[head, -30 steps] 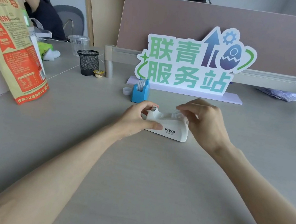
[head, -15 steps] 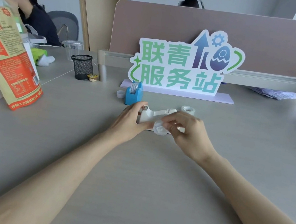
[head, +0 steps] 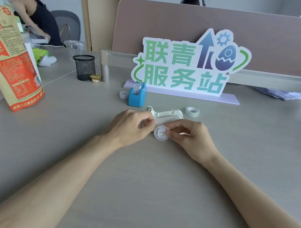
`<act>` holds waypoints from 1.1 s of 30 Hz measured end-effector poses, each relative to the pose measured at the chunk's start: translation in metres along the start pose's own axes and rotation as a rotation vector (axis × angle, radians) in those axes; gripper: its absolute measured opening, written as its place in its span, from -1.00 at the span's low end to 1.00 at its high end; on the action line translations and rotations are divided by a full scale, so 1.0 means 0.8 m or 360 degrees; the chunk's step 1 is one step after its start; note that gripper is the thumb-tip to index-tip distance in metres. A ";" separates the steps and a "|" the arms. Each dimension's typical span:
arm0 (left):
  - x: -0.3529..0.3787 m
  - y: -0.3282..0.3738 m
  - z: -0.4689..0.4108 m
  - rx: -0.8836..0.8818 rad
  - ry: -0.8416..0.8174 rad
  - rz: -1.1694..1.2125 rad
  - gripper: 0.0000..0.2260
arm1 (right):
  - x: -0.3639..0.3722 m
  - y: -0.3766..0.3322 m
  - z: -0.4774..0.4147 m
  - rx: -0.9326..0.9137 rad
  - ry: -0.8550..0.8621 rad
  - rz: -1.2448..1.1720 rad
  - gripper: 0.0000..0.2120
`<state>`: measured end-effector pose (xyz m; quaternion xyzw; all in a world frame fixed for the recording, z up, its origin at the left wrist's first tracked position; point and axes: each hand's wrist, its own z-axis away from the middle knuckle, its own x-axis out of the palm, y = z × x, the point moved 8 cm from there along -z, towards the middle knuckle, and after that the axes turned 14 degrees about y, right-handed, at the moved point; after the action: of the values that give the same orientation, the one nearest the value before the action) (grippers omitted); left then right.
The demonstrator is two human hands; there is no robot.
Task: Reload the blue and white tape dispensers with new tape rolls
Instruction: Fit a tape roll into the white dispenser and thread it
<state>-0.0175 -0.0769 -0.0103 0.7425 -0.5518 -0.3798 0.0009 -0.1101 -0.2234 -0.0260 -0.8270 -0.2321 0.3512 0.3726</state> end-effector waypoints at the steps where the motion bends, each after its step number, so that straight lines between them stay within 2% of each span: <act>1: 0.006 -0.004 0.002 -0.0044 -0.0115 0.0016 -0.84 | 0.000 -0.001 0.001 0.0002 -0.0007 -0.0005 -0.91; 5: 0.020 -0.008 0.008 -0.0216 -0.0315 0.0209 -0.83 | 0.000 -0.004 0.002 -0.0022 0.0002 -0.0028 -0.94; 23: 0.028 -0.008 0.009 -0.0308 -0.0330 0.0364 -0.92 | 0.001 -0.016 0.004 -0.0154 0.0035 0.0139 -0.85; 29: 0.024 -0.004 0.008 -0.0324 -0.0297 0.0399 -0.87 | -0.011 -0.015 0.004 -0.0012 0.0168 -0.0014 -0.85; 33: 0.012 0.001 0.004 -0.0223 -0.0145 0.0291 -0.82 | -0.029 -0.003 -0.003 0.0119 0.0353 -0.0125 -0.86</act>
<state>-0.0190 -0.0838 -0.0174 0.6691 -0.5887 -0.4493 0.0623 -0.1238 -0.2378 -0.0138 -0.8367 -0.2083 0.2510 0.4400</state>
